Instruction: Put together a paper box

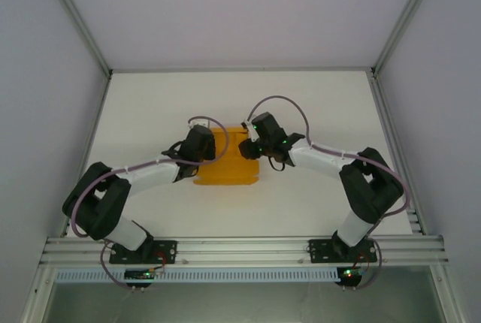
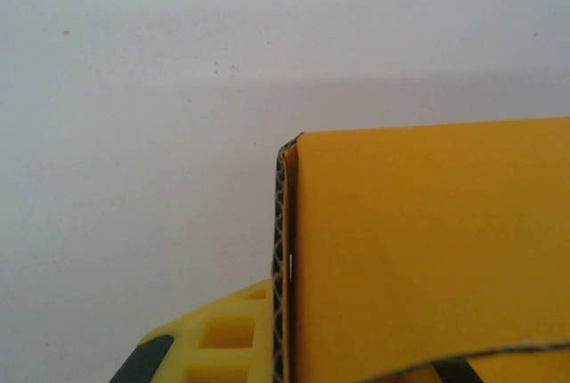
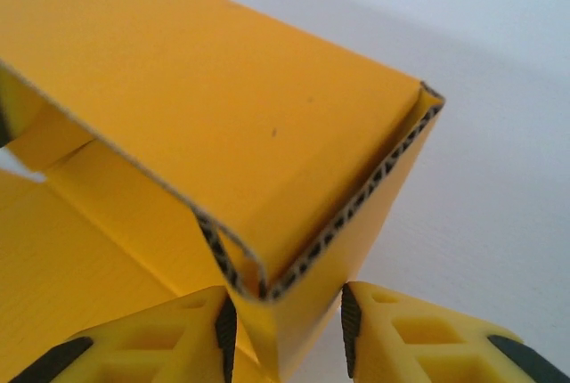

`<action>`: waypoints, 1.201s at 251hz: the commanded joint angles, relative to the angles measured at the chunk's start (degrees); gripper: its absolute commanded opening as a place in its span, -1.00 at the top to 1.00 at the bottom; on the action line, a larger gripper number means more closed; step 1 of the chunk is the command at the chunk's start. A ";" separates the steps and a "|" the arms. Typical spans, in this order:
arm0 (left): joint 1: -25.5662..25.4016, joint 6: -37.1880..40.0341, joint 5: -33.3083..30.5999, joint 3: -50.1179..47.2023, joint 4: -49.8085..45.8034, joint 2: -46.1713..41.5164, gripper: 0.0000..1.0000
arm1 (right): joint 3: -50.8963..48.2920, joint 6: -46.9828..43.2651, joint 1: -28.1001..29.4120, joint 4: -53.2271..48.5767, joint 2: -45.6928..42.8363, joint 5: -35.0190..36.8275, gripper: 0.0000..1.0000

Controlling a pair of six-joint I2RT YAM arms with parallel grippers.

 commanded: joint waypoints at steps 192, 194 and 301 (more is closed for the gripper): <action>-5.35 -5.85 -2.48 6.00 -3.34 7.48 1.00 | 2.52 20.98 -0.30 -1.46 9.35 28.96 0.57; -5.37 -5.85 -2.46 5.96 -3.35 7.46 1.00 | 2.37 20.83 -0.38 -1.03 9.23 28.59 0.55; -5.33 -6.01 -1.99 6.66 -4.23 8.25 1.00 | -0.33 15.80 -2.22 6.93 7.65 22.45 0.73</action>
